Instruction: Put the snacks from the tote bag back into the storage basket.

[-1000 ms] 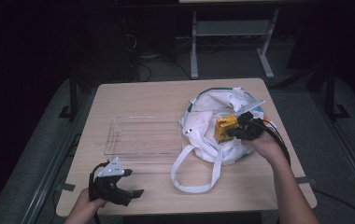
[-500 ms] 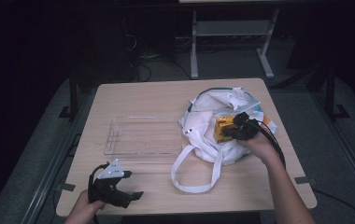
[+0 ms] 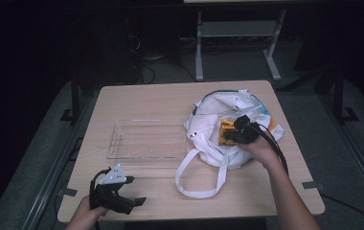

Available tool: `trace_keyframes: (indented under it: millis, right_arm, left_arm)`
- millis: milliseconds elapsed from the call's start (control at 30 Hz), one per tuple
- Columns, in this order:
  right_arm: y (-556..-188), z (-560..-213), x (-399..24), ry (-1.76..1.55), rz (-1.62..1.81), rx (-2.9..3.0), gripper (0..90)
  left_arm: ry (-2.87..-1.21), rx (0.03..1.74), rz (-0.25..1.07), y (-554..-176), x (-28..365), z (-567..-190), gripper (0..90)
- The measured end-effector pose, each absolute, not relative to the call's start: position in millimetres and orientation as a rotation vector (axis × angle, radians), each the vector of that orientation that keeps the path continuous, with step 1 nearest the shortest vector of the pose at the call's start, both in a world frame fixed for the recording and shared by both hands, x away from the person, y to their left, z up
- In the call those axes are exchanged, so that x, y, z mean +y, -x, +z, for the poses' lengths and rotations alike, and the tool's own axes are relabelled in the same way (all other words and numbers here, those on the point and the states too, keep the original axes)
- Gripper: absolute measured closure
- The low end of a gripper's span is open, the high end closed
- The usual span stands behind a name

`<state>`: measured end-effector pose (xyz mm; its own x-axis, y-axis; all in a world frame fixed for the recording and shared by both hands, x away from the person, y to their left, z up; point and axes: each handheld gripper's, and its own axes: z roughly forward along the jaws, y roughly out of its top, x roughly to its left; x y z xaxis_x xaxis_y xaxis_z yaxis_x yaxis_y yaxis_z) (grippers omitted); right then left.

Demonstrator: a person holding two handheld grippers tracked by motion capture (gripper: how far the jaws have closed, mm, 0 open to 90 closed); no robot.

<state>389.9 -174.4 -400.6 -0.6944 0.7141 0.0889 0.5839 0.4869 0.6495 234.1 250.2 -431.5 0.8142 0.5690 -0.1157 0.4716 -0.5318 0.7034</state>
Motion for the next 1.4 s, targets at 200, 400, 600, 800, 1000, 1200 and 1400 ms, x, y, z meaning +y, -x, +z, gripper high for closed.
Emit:
trace_keyframes:
  millis: [200,400,600,800,1000,1200,1400]
  right_arm:
    - [-391,-401,-170,-1.124,0.993,2.536,89.7]
    - [-394,-402,-165,-1.121,0.994,2.537,89.7]
    - [-396,-402,-161,-1.113,0.988,2.532,89.7]
    - [-398,-402,-158,-1.106,0.984,2.536,89.7]
    - [-395,-400,-160,-1.095,1.005,2.545,89.6]
    - [-388,-398,-165,-1.082,1.019,2.556,89.5]
    - [-380,-399,-176,-1.060,1.030,2.576,89.6]
  left_arm:
    - [-2.223,0.768,0.163,-233,251,-432,13.2]
    - [-2.221,0.780,0.165,-229,254,-432,13.2]
    - [-2.218,0.794,0.171,-226,256,-432,13.2]
    - [-2.219,0.799,0.176,-224,258,-432,13.2]
    - [-2.220,0.792,0.172,-225,257,-432,13.2]
    - [-2.236,0.759,0.162,-231,253,-432,13.2]
    - [-2.245,0.730,0.142,-236,247,-432,13.2]
